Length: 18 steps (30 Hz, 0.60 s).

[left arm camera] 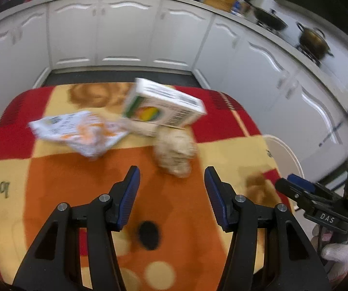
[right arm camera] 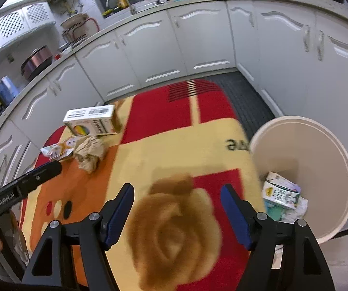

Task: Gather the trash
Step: 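Move both grippers back from the bin to the table, then grasp the white snack bag with the left gripper while the right gripper grasps the crumpled paper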

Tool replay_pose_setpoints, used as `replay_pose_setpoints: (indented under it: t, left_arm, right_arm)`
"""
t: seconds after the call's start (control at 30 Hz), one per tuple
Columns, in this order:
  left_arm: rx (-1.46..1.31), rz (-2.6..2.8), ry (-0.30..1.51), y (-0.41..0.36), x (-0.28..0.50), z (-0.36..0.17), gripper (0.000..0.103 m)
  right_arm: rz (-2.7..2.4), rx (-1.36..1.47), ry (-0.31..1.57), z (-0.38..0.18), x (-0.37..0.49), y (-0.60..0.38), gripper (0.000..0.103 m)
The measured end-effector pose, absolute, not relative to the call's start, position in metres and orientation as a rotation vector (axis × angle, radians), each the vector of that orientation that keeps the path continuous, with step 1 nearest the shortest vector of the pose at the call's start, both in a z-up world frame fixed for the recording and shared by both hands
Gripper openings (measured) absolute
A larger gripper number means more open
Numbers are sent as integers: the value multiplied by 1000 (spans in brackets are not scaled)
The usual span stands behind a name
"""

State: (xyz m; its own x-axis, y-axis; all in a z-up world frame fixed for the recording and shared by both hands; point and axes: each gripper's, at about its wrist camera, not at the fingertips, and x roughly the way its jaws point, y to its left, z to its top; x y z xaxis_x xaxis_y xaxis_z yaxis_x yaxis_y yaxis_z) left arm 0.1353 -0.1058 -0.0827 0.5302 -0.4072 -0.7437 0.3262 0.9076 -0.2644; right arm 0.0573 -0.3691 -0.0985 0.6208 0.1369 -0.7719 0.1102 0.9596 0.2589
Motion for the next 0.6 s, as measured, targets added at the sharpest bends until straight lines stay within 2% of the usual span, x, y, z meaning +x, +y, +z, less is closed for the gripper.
replay_pose_setpoints:
  t: [0.13,0.3,0.4,0.47,0.6]
  left_arm:
    - [-165,-373,923,-69,147,-86,55]
    - [-341,-324,949,-30,167,-97,65]
    - [-434,-305,974,-17,179,-108,66]
    - [-480,-289,989,-14,188,-114,66]
    - [-560,-266,997,-8,204,-124,66]
  right_arm:
    - [57,295,912,-100,69,-351,74]
    - [121,288,928,-103,84,-328,76]
    - [159,275,927,-104,95,-312,77]
    - [193,271,922,-105,103,-302,82]
    - [242,257,923,-109,122,-283,83]
